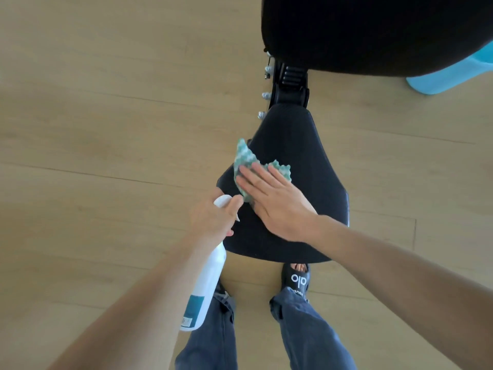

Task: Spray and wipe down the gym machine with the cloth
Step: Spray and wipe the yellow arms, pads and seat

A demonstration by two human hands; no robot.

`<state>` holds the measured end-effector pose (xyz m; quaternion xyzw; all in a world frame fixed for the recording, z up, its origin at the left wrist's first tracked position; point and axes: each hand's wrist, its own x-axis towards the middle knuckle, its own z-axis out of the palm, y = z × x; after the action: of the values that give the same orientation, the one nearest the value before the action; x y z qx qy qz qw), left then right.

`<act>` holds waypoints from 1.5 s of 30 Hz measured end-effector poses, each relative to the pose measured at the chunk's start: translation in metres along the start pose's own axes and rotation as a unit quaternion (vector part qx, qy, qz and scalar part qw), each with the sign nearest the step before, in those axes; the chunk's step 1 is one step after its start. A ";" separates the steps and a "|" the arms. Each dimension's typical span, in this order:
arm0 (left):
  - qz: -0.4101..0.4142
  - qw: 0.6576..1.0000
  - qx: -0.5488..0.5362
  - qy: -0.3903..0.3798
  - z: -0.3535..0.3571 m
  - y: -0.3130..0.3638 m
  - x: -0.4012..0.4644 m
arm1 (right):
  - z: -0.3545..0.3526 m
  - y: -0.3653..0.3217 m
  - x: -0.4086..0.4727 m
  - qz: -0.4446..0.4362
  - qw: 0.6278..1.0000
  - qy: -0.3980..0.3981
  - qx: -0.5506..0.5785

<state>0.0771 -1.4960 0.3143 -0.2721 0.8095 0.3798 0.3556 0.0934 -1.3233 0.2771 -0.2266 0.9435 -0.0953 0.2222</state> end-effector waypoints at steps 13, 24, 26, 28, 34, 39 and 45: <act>-0.016 0.999 0.000 0.031 0.006 -0.001 0.002 | -0.056 0.101 0.092 0.064 0.998 0.010 -0.015; 0.001 1.000 0.003 0.025 0.004 0.000 0.001 | -0.021 0.073 0.030 0.349 0.917 0.099 0.164; 0.000 1.000 -0.001 0.023 0.003 0.001 -0.001 | -0.005 0.050 -0.003 0.381 0.908 0.087 0.154; -0.001 1.000 -0.004 0.027 0.003 0.003 -0.004 | 0.008 0.018 -0.042 0.395 0.907 0.079 0.125; -0.007 1.000 -0.009 0.026 0.005 0.003 -0.005 | 0.025 -0.027 -0.060 0.359 0.923 0.070 0.118; -0.015 0.999 -0.002 0.028 0.005 -0.001 0.001 | -0.011 0.038 0.048 0.329 0.933 0.086 0.116; -0.021 0.999 -0.038 0.014 0.000 0.000 -0.006 | 0.001 -0.002 0.003 0.193 0.975 0.077 0.074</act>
<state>0.0807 -1.4950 0.3193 -0.3074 0.7937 0.3989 0.3412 0.0926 -1.3266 0.2753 -0.0150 0.9742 -0.1372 0.1788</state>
